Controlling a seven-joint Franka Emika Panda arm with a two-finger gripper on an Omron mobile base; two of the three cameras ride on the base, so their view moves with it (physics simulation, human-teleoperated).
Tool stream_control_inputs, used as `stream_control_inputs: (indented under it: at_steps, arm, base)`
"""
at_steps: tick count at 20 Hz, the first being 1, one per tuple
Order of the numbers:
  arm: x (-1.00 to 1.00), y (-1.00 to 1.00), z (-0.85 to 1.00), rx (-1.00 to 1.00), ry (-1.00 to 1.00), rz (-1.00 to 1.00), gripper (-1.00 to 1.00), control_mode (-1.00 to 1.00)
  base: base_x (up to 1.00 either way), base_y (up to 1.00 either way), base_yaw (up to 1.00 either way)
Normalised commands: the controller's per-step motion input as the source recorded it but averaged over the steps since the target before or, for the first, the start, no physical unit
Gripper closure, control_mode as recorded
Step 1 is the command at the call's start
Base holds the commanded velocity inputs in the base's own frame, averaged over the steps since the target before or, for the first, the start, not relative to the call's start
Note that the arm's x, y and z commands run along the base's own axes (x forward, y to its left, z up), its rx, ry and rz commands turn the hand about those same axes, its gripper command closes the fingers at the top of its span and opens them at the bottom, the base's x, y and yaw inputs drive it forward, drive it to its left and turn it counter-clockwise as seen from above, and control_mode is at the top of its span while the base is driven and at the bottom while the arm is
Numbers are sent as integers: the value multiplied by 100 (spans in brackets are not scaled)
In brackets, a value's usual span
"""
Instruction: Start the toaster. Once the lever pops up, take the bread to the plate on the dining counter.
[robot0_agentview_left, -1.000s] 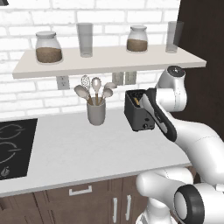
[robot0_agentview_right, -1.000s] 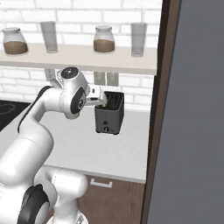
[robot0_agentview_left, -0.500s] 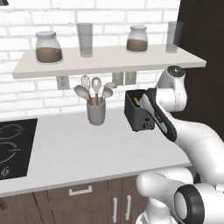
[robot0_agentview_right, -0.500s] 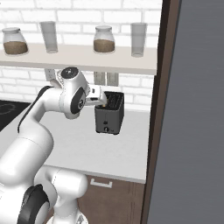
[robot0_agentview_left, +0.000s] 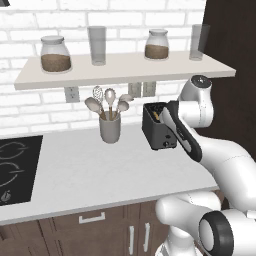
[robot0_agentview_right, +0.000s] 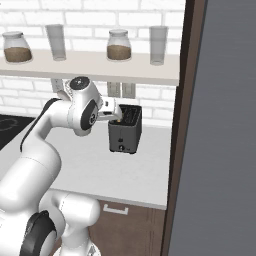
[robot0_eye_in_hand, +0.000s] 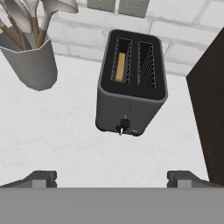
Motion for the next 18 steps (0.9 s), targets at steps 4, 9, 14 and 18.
stream_control_inputs:
  at_steps: [4, 9, 14, 18]
  arm:
    - [0, 0, 0, 0, 0, 0, -100, -100]
    - [0, 0, 0, 0, 0, 0, -100, -100]
    - [0, 0, 0, 0, 0, 0, -100, -100]
    - [0, 0, 0, 0, 0, 0, -100, -100]
  base:
    - [0, 0, 0]
    - [0, 0, 0]
    - [0, 0, 0]
    - [0, 0, 0]
